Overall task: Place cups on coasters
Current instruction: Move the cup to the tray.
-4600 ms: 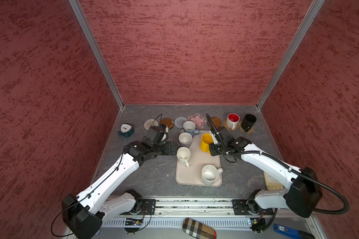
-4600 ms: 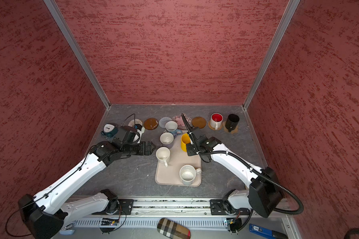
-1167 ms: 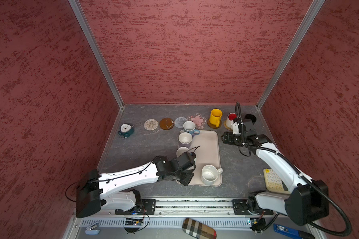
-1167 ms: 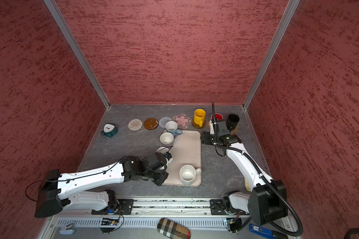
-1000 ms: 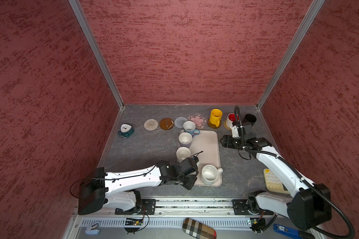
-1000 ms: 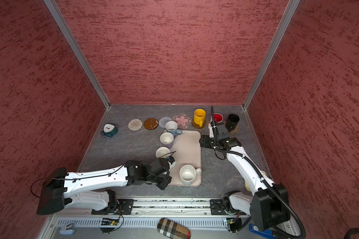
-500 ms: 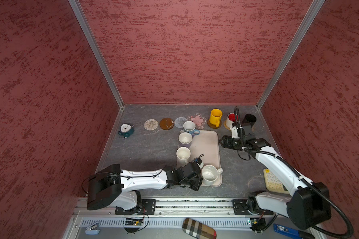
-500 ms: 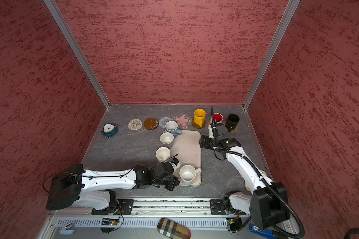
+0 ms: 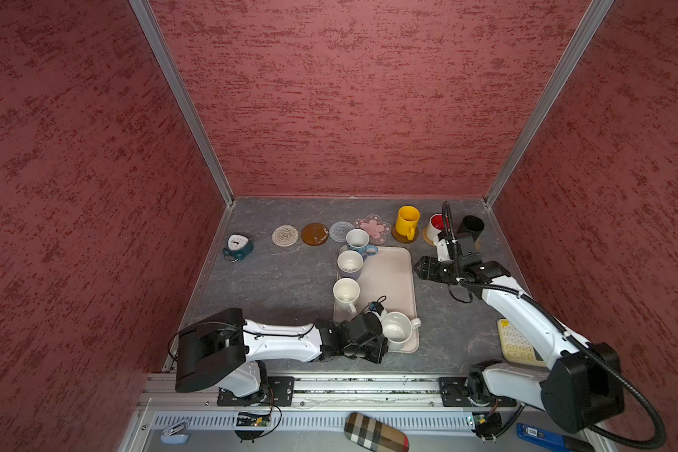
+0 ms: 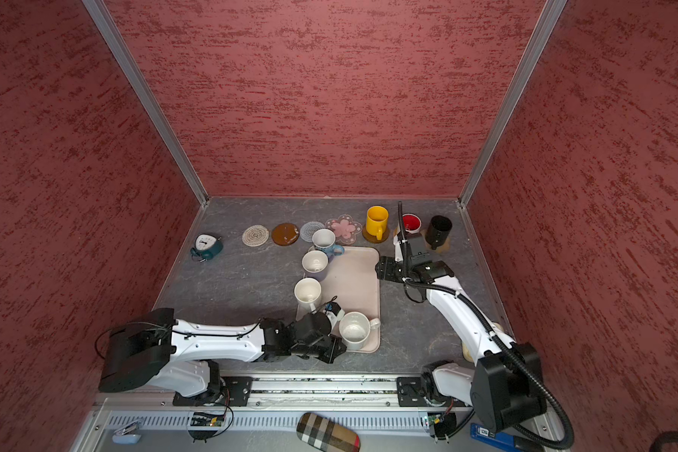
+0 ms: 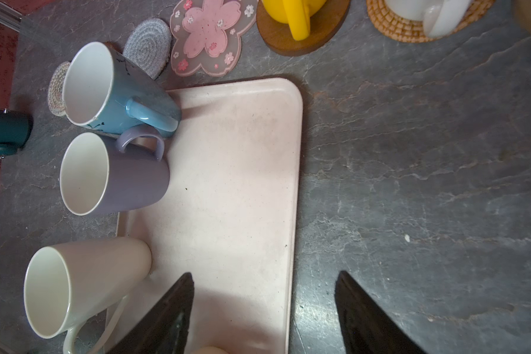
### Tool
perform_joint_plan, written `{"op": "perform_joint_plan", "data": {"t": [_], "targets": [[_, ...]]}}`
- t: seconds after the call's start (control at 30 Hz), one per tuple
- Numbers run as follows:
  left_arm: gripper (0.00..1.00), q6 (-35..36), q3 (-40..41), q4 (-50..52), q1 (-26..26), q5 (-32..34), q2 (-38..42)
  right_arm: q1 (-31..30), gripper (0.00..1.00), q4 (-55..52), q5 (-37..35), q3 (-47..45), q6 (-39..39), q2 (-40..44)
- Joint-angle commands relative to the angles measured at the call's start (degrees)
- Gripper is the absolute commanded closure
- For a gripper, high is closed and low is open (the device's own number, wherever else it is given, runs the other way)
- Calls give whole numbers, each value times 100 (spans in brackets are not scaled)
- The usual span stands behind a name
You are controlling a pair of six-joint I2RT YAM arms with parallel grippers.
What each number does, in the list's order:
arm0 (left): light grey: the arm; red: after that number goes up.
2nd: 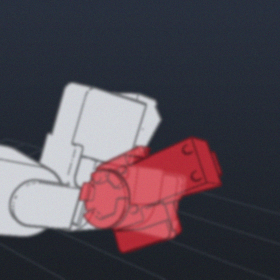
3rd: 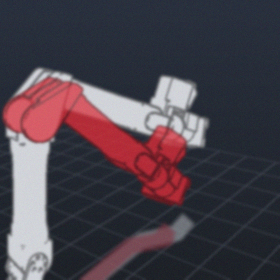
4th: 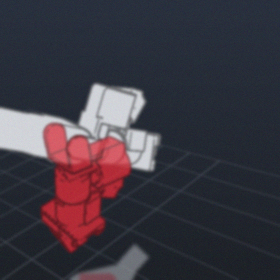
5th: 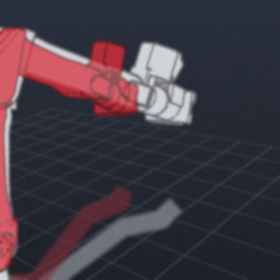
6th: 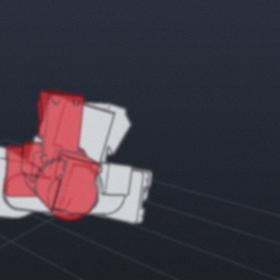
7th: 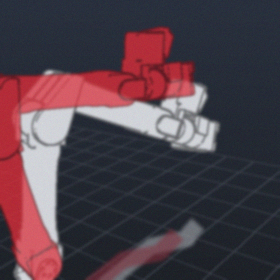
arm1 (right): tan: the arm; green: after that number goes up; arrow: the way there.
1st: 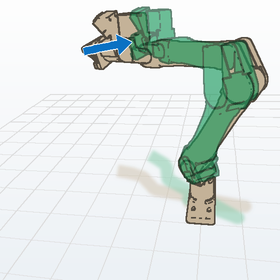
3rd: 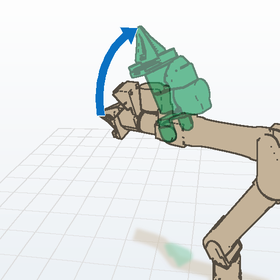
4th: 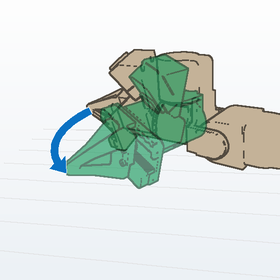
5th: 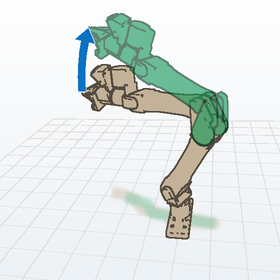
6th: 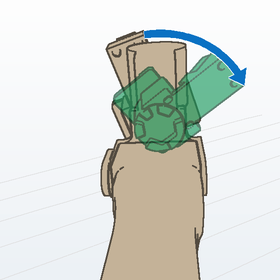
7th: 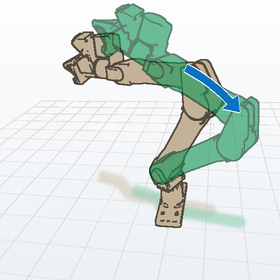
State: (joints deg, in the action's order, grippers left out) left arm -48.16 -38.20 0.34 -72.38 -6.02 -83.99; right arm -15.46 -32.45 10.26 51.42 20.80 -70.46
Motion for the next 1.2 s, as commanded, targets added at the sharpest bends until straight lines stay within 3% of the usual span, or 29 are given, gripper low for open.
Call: {"op": "perform_joint_plan", "data": {"t": [0.0, 0.83, 1.17], "targets": [[100, -174, 0, -296, -39, 87, -81, -14, 26, 72, -59, 70, -32, -1], [100, -269, -494, -921, 831, -289, -1029, -9, 27, -239, -61, 233, -190, 109], [100, 13, -1128, -733, 1245, -584, -1443, -8, 27, -319, -83, 224, -77, 85]]}}
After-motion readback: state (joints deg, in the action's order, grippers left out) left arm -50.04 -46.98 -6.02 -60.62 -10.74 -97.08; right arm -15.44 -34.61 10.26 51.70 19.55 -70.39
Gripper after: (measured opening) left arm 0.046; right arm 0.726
